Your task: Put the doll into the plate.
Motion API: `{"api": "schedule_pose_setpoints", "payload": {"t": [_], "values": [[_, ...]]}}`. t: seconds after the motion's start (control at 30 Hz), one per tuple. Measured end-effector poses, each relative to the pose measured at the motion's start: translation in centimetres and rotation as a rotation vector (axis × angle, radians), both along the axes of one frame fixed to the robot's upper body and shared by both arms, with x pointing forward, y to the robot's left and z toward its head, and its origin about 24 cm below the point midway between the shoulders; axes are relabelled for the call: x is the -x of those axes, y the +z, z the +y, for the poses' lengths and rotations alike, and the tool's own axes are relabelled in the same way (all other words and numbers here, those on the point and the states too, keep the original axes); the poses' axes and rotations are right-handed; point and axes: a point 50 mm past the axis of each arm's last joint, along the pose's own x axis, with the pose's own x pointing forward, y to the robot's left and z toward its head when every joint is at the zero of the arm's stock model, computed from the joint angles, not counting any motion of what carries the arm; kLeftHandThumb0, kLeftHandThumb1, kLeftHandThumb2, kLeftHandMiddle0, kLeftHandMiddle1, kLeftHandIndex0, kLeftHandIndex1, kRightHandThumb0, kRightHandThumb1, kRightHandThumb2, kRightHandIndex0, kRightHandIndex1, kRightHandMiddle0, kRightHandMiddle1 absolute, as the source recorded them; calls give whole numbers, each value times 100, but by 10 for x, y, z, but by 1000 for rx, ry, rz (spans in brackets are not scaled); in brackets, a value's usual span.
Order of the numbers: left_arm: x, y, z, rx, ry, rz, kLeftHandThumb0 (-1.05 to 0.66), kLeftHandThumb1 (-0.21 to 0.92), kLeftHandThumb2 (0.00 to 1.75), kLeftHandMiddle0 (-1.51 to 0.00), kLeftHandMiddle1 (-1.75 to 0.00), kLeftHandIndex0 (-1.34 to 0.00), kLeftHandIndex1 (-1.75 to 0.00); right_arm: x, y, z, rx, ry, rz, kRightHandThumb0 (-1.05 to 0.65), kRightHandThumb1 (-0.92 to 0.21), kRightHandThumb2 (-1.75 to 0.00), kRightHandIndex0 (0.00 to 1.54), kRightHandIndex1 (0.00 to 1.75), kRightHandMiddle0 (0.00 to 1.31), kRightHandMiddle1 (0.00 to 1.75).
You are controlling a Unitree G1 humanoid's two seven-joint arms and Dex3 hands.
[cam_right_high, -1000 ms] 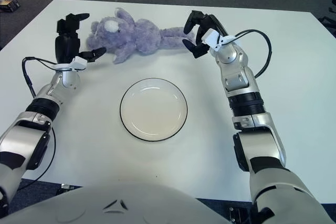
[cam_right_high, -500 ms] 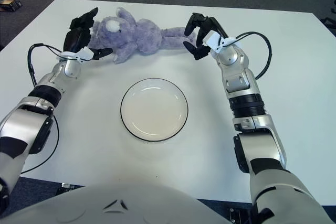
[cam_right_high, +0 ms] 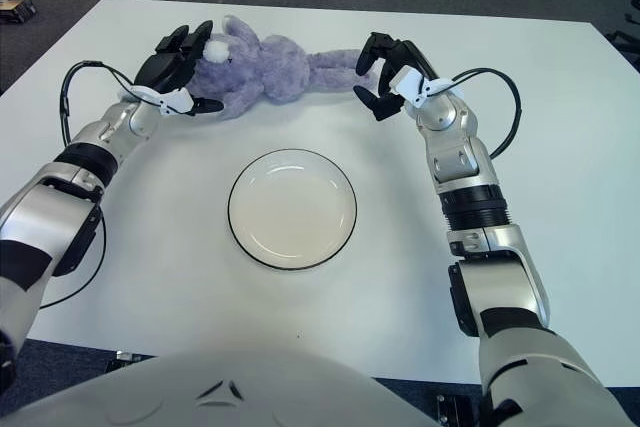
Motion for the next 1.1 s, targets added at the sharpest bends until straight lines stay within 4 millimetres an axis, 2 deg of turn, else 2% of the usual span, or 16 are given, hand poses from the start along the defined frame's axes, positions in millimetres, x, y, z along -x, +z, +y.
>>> {"api": "schedule_pose_setpoints", "payload": {"t": [0.33, 0.87, 1.0, 1.1], "values": [[-5, 7, -3, -50, 2, 16, -105, 73, 39, 0, 0, 0, 0, 2, -3, -2, -14, 7, 9, -1, -26, -139, 68, 175, 41, 172], [-10, 10, -9, -78, 14, 45, -105, 70, 37, -4, -2, -4, -3, 6, -5, -4, -13, 40, -5, -1, -20, -145, 73, 175, 48, 167], [-11, 10, -10, -75, 22, 40, -105, 66, 43, -10, -7, -1, -28, 6, -6, -4, -8, 49, -6, -1, -18, -147, 75, 175, 51, 165], [-11, 10, -11, -68, 29, 31, -105, 64, 45, -12, -10, 0, -38, 8, -7, -4, -1, 60, -13, -2, -16, -148, 76, 175, 53, 165]]}}
